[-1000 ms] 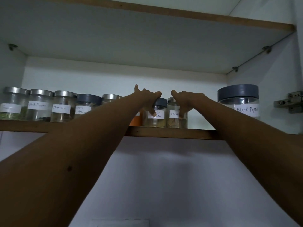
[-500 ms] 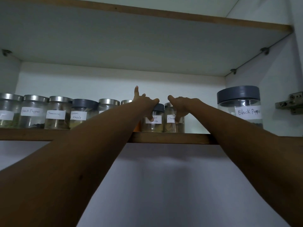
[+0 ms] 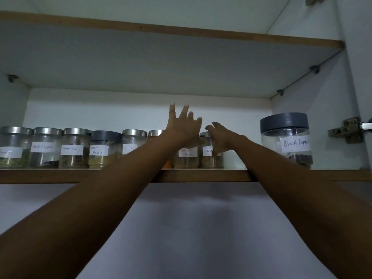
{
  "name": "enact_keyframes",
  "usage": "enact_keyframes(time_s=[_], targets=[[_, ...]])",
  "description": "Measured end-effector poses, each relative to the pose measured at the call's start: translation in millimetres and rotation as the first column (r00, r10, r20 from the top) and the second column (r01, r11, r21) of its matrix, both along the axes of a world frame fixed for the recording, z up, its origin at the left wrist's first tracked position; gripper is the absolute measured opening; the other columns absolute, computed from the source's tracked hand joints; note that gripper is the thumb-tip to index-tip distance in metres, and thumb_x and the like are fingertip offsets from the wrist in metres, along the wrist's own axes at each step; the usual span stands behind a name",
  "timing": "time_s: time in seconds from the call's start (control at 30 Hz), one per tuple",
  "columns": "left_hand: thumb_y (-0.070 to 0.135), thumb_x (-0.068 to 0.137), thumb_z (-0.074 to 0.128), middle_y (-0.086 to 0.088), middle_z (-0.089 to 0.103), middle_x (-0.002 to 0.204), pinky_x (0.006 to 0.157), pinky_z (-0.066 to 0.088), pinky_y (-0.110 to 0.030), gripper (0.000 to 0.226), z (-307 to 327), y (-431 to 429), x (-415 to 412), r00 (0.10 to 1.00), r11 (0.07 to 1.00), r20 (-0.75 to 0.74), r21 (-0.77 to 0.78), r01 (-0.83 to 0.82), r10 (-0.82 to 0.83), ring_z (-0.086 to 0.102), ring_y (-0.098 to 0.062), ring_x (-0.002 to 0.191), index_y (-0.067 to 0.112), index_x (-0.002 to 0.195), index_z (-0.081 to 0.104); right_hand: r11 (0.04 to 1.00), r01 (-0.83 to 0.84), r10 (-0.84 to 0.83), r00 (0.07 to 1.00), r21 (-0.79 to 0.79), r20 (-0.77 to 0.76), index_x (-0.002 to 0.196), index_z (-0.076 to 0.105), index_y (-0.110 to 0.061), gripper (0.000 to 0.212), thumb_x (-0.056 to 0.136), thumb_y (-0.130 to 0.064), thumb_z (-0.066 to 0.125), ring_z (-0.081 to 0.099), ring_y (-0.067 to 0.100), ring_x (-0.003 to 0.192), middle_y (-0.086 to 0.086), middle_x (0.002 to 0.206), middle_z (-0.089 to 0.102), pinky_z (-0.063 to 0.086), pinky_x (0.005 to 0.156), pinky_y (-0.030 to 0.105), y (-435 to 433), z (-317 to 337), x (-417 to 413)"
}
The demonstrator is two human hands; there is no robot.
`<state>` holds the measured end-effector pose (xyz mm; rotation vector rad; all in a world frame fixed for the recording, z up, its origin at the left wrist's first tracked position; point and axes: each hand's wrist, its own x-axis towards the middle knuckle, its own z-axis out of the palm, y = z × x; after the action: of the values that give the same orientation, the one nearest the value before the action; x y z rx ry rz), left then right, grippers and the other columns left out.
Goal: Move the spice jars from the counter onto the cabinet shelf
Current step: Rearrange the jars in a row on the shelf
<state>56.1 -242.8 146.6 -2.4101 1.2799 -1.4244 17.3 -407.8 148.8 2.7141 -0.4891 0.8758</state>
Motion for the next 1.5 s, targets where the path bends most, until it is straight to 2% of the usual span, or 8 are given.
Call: enact_keyframes(time_s=[0.2,0.33,0.43,0.6,0.93,1.13,1.37,1.5], targets=[[0.035,0.102,0.024,-0.012,0.050,0.137,0.112,0.014,-0.052,0.042,-61.6,26.1,-54.1,0.951,0.953,-0.138,0.089,0.291,-0.278,0.038,-0.027,0.133,0.016,0.129,0.051,0.996,-0.014,0.030,0.980,-0.084,0.197,0.137,0.031,-0.014,0.063,0.085,-0.036,0.059,0.032,0.032,0.127,0.013,0.143,0.028,0.039,0.092,0.045,8.3,-1.2,-3.1],[0.034,0.103,0.021,-0.009,0.065,0.109,0.089,0.042,-0.035,0.047,-83.2,35.4,-55.1,0.888,0.897,0.135,0.009,0.442,-0.439,0.060,-0.022,0.100,0.012,0.106,0.063,0.999,-0.005,0.013,0.986,-0.051,0.167,0.134,0.036,-0.013,0.058,0.086,-0.037,0.059,0.036,0.030,0.124,0.013,0.137,0.035,0.040,0.092,0.043,13.6,-3.0,-7.7],[0.040,0.102,0.020,-0.006,0.065,0.086,0.063,0.037,-0.028,0.048,-86.3,36.8,-57.0,0.867,0.883,0.171,0.052,0.467,-0.469,0.054,-0.016,0.068,0.016,0.097,0.061,0.998,-0.028,0.040,0.977,-0.060,0.208,0.123,0.049,-0.010,0.042,0.089,-0.033,0.055,0.044,0.027,0.115,0.011,0.126,0.047,0.042,0.086,0.040,22.9,-2.1,-11.5],[0.068,0.088,0.032,-0.001,0.066,0.100,0.072,0.047,-0.032,0.056,-84.0,34.3,-54.1,0.909,0.905,-0.046,0.088,0.417,-0.414,0.062,-0.018,0.086,0.023,0.109,0.058,0.994,0.031,0.002,0.956,-0.109,0.293,0.080,0.057,-0.003,0.023,0.089,-0.023,0.051,0.048,0.023,0.076,0.007,0.080,0.050,0.037,0.064,0.031,39.1,-1.0,-25.6],[0.041,0.089,0.048,0.002,0.066,0.105,0.066,0.045,-0.030,0.024,-83.8,34.2,-53.5,0.901,0.900,-0.029,0.045,0.434,-0.433,0.064,-0.019,0.090,0.026,0.107,0.054,0.910,0.023,0.147,0.916,-0.414,0.374,0.092,0.067,-0.007,0.022,0.088,-0.022,0.051,0.054,0.025,0.093,0.009,0.095,0.066,0.038,0.086,0.036,70.2,-14.0,-102.1],[0.037,0.086,0.049,0.005,0.064,0.108,0.069,0.041,-0.031,0.026,-82.6,35.3,-57.8,0.913,0.916,-0.098,0.035,0.400,-0.395,0.062,-0.020,0.095,0.029,0.111,0.052,0.950,0.238,-0.097,0.839,-0.202,0.535,0.107,0.063,-0.012,0.036,0.085,-0.039,0.055,0.044,0.032,0.115,0.012,0.119,0.059,0.031,0.093,0.043,56.7,-12.4,-168.3],[0.035,0.086,0.050,0.004,0.063,0.111,0.075,0.043,-0.033,0.029,-82.2,38.1,-62.5,0.915,0.921,-0.135,0.034,0.388,-0.380,0.060,-0.021,0.101,0.029,0.114,0.051,0.978,0.206,-0.194,0.948,-0.021,0.252,0.090,0.059,-0.009,0.033,0.086,-0.041,0.058,0.053,0.026,0.082,0.015,0.096,0.063,0.042,0.077,0.037,36.3,-8.8,-211.3],[0.034,0.087,0.051,0.004,0.064,0.110,0.079,0.047,-0.034,0.028,-82.4,40.2,-65.1,0.912,0.918,-0.134,0.032,0.394,-0.387,0.060,-0.020,0.100,0.028,0.114,0.052,0.984,0.178,-0.179,0.981,0.022,0.072,0.121,0.051,-0.013,0.057,0.075,-0.038,0.074,0.056,0.023,0.093,0.007,0.110,0.061,0.046,0.081,0.036,41.9,1.6,-218.2]])
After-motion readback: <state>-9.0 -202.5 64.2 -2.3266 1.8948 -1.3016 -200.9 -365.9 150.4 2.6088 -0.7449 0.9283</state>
